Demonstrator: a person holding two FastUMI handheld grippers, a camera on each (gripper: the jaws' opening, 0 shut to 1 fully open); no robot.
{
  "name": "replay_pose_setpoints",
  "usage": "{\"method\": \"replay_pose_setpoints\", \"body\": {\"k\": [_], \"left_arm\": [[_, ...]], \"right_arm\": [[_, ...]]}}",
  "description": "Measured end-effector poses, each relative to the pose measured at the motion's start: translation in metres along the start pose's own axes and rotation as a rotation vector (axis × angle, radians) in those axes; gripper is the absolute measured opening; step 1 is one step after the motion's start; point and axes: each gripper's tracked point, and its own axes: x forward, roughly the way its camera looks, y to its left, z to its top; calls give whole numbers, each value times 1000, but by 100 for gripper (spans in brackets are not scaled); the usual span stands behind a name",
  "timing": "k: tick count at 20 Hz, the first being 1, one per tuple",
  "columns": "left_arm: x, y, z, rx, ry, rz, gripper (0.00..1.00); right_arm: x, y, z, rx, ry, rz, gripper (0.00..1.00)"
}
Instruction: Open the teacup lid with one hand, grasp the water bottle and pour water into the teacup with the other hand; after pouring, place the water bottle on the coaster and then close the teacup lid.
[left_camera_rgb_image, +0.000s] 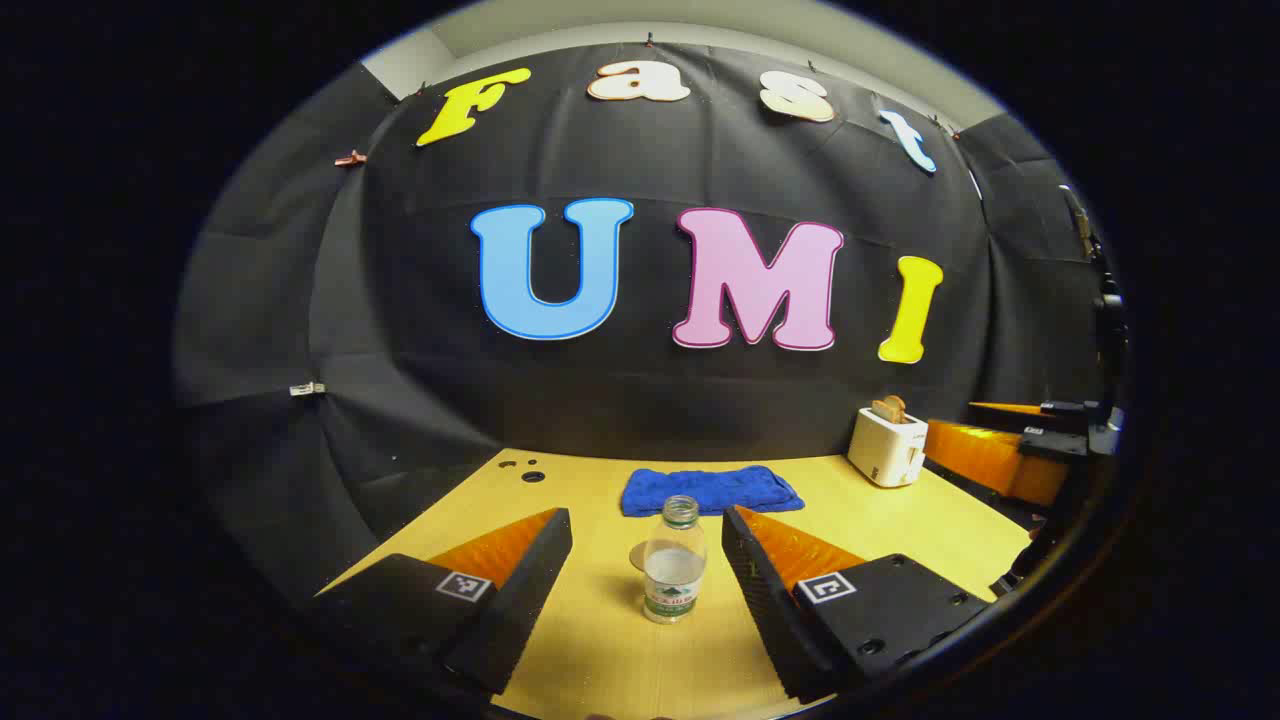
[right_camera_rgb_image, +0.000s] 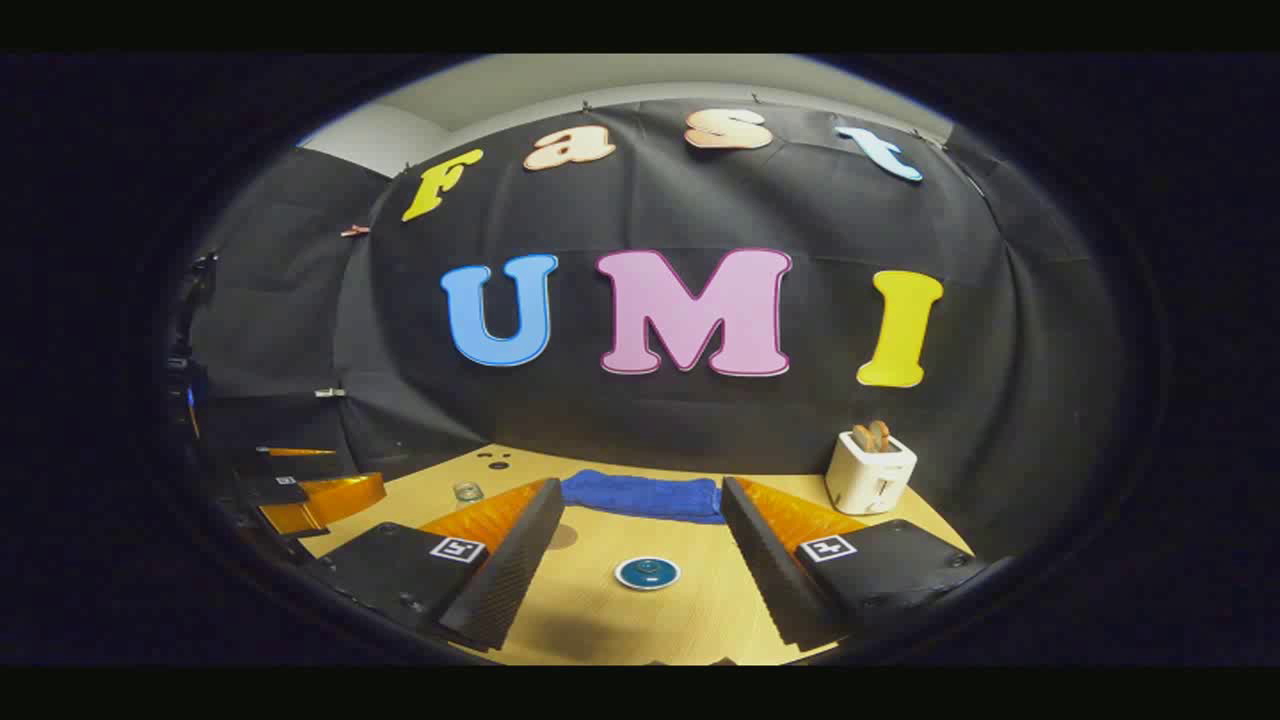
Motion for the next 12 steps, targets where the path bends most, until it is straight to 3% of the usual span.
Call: {"method": "replay_pose_setpoints", "body": {"k": [12], "left_arm": [[24, -9, -32, 26, 68, -12, 95]], "right_arm": [[30, 2, -47, 16, 98, 45, 98]]}}
